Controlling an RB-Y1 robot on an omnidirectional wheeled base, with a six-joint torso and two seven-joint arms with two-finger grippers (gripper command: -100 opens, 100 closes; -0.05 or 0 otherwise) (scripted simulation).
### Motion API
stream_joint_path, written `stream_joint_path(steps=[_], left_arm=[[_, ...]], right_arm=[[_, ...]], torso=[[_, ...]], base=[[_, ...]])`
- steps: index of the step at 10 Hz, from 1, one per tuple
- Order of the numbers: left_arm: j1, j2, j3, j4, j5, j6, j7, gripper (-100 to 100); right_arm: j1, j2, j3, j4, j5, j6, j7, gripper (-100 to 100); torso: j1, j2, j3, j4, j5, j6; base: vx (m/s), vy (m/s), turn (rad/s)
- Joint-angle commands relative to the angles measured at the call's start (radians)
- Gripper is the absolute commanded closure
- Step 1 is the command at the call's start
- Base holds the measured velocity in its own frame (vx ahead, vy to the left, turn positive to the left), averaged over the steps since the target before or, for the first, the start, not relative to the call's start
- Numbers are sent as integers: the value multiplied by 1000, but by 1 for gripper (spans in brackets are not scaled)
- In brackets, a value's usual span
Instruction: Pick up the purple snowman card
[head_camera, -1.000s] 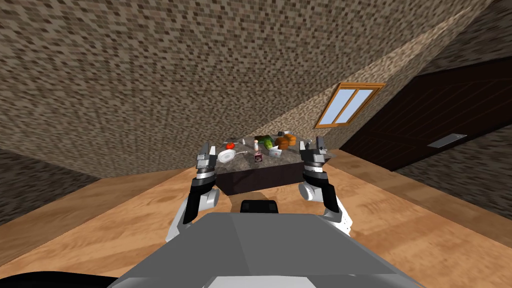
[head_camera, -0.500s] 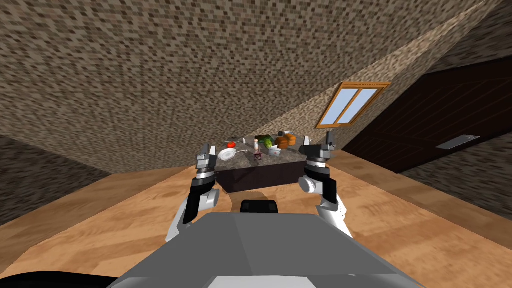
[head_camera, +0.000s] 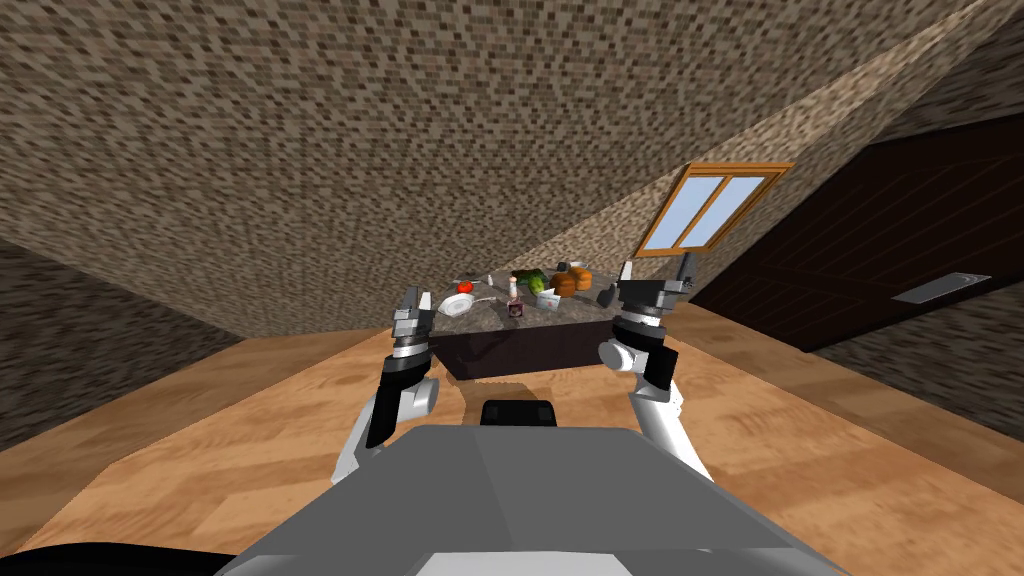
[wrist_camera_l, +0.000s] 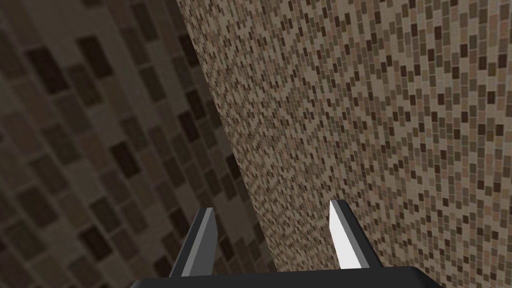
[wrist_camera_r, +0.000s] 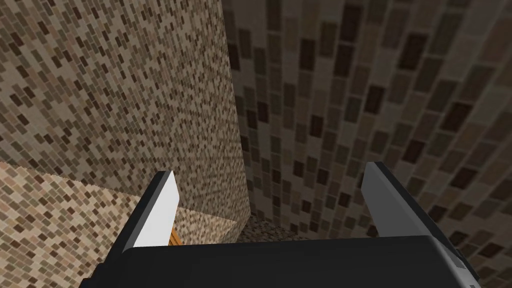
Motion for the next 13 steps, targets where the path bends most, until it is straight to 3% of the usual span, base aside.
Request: stream_joint_path(steps=[1, 2, 4, 5, 7, 8, 9, 10, 11, 13], left_arm=[[0, 0, 0, 0, 0, 0, 0, 0], [0, 0, 0, 0, 0, 0, 0, 0], [0, 0, 0, 0, 0, 0, 0, 0], [0, 0, 0, 0, 0, 0, 0, 0], [0, 0, 0, 0, 0, 0, 0, 0], [0, 0, 0, 0, 0, 0, 0, 0], [0, 0, 0, 0, 0, 0, 0, 0], [0, 0, 0, 0, 0, 0, 0, 0], [0, 0, 0, 0, 0, 0, 0, 0], [0, 0, 0, 0, 0, 0, 0, 0]], right_arm=[[-7, 0, -3, -4, -39, -4, 2, -100], [-56, -9, -29, 26, -75, -37, 7, -100], [-67, -9, -29, 26, -128, -37, 7, -100], [-111, -18, -55, 58, -160, -71, 12, -100], [-129, -18, -55, 58, -217, -71, 12, -100], [-173, -25, -81, 91, -248, -107, 17, -100], [-192, -25, -81, 91, -279, -107, 17, -100], [-192, -25, -81, 91, -313, -107, 17, -100], [-239, -32, -107, 127, -342, -143, 22, -100], [-255, -32, -107, 127, -402, -143, 22, -100]], torso=[[0, 0, 0, 0, 0, 0], [1, -1, -1, 0, 0, 0], [0, 0, 0, 0, 0, 0], [1, -1, -1, 0, 0, 0], [0, 0, 0, 0, 0, 0], [1, -1, -1, 0, 0, 0], [1, -1, -1, 0, 0, 0], [0, -1, 0, 0, 0, 0], [1, -1, -1, 0, 0, 0], [0, 0, 0, 0, 0, 0]], base=[[-25, -24, -2], [-52, -47, 81], [-43, -25, 25], [-54, -34, 91], [-43, -25, 28], [-44, -22, 101], [-55, -33, 50], [-36, -21, -12], [-64, -31, 90], [-42, -25, 28]])
